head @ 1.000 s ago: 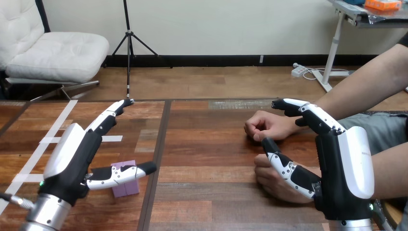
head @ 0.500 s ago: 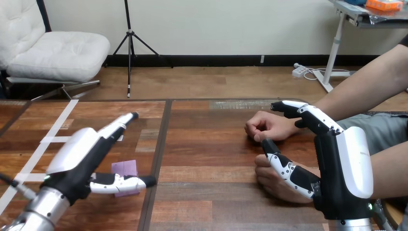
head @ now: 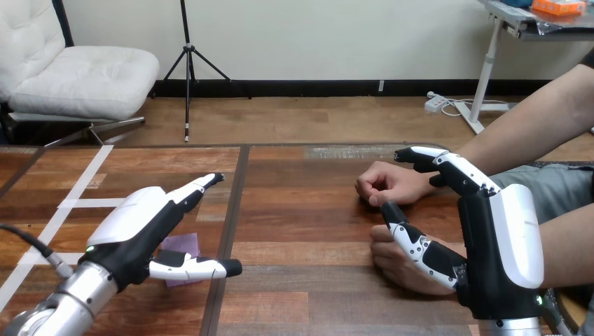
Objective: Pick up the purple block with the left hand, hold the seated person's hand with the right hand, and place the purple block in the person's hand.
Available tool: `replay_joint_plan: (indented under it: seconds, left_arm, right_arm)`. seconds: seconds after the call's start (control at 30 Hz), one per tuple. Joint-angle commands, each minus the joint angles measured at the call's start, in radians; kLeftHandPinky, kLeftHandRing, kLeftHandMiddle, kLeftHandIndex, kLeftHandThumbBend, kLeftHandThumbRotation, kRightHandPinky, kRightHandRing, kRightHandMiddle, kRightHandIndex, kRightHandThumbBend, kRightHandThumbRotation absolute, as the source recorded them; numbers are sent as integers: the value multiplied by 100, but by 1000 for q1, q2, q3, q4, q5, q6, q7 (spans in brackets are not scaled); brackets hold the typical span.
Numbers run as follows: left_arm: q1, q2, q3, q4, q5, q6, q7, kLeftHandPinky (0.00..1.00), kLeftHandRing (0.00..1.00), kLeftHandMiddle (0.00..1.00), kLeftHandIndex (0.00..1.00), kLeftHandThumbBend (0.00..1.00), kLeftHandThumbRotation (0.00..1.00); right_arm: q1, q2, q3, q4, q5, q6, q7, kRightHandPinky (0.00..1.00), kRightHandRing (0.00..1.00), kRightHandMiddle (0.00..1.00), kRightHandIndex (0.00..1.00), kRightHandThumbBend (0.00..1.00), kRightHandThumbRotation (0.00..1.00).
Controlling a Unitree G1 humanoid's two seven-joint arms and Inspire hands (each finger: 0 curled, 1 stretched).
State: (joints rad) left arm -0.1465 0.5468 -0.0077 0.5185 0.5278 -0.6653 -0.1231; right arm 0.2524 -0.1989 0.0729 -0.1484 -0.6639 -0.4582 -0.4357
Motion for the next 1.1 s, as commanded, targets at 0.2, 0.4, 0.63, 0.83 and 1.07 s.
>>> replay_joint_plan:
  seconds: [0.2,0.4,0.63,0.83,1.07]
  left_arm:
    - [-93,56,-38,4,4,29,3,86,93,95,96,89,60]
    - [-99,61,-50,10,-4,28,5,86,93,96,96,89,60]
    - [-103,63,-61,15,-2,34,16,86,93,95,97,88,60]
    - [-106,63,-67,17,-3,41,18,85,93,95,96,87,59]
    - [-101,66,-74,-1,12,69,19,85,92,95,96,86,59]
  right_arm:
    - [-42,-4,-14,-34,17,-9,4,61,69,71,67,47,0]
    - [-41,-5,-15,-36,14,-5,6,61,69,71,67,47,0]
    - [-39,-4,-16,-42,14,1,15,61,69,71,67,47,0]
    - [-41,-5,-19,-40,11,-2,16,62,70,71,67,48,0]
    - [-39,-5,-19,-42,12,3,21,62,70,71,67,48,0]
